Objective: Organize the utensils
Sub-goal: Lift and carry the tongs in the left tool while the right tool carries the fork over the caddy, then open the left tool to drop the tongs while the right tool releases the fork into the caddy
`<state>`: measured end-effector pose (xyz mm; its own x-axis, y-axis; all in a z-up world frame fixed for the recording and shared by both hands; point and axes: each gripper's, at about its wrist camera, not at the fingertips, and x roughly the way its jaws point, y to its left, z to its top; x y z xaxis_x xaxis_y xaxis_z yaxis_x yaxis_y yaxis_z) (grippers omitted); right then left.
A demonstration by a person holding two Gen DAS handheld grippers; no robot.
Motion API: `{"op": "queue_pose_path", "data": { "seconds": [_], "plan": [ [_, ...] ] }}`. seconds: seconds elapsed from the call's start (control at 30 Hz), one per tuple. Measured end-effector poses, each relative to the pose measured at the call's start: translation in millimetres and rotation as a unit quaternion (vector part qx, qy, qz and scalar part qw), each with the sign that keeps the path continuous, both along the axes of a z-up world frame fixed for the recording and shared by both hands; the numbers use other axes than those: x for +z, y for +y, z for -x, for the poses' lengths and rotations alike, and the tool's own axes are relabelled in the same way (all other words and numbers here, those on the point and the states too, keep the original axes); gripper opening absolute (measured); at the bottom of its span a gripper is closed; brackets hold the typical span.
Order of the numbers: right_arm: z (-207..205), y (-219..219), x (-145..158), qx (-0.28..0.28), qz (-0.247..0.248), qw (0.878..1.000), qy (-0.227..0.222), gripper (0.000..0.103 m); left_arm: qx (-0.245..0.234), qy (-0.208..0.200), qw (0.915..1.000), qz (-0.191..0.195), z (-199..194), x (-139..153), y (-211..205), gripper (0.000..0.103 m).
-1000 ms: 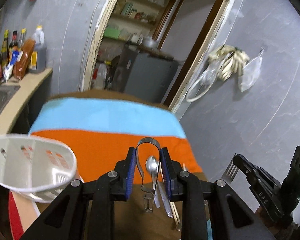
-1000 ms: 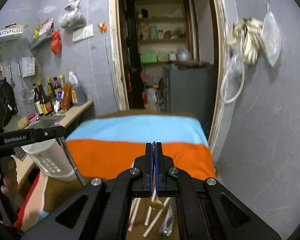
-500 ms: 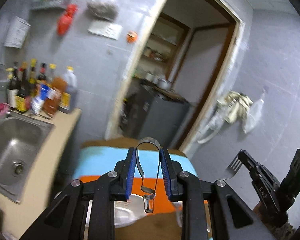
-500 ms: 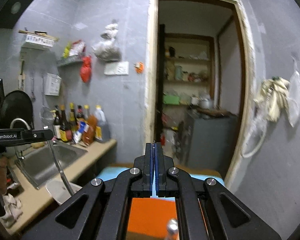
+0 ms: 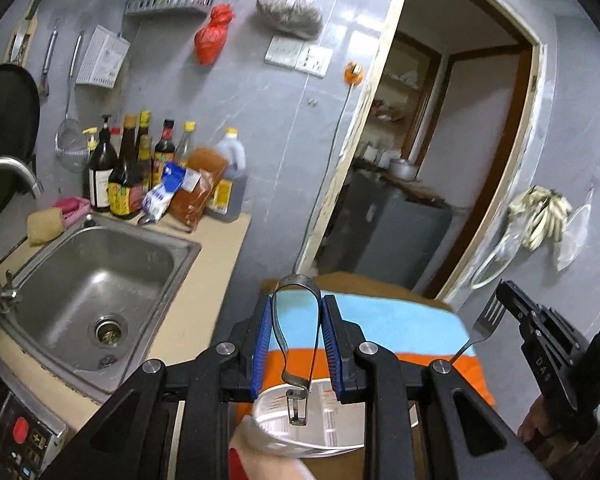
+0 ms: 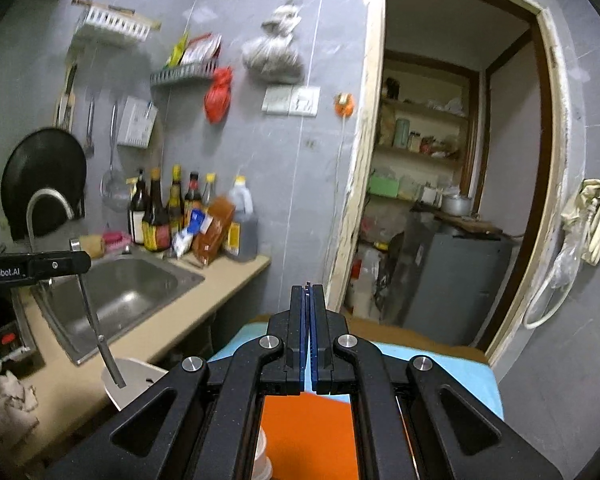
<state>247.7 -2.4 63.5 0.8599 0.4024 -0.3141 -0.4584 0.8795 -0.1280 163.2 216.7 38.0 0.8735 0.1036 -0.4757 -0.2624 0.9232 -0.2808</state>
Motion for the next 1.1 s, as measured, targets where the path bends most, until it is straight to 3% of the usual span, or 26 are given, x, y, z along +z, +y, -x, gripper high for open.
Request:
{"op": "queue_pose_path", "data": {
  "seconds": [0.37,0.63,0.7,0.73,0.77,0.83,1.0,1.1],
  "plan": [
    [-6.6,14.4,-46.4,0.005,0.043,0.998,0.049,0.002,-0.022,0.048,0.9984,-0.017,-22.5,-47.6,-10.0,0.023],
    [-7.4,10.8,-52.6,0.002,0.043,0.997,0.062,0.003,-0.039,0.062,0.9974,0.001,-24.7,-59.4,-12.1,0.024],
    [-6.6,9.0,-51.7,0.002,0.043,0.997,0.066,0.009,-0.046,0.058,0.9971,0.013,-24.0,-59.4,-11.7,0.024],
    [-5.9,7.9,-51.1,0.001,0.042,0.997,0.067,0.018,-0.048,0.056,0.9971,0.018,-23.1,-59.0,-11.6,0.029],
    [-4.0,5.2,-50.3,0.0,0.039,0.997,0.066,0.029,-0.049,0.054,0.9971,0.023,-22.2,-58.5,-11.4,0.038],
    [-2.1,0.3,-46.6,-0.001,0.026,0.997,0.066,0.034,-0.049,0.046,0.9972,0.034,-19.1,-57.4,-9.9,0.053],
    [5.8,-18.6,-34.3,-0.019,0.001,0.998,0.062,0.036,-0.042,0.037,0.9978,0.034,-11.8,-49.5,-17.1,0.054],
    [13.4,-39.8,-23.3,-0.038,-0.028,0.997,0.054,0.055,-0.045,0.029,0.9983,0.024,-8.7,-41.4,-27.3,0.065]
  ]
}}
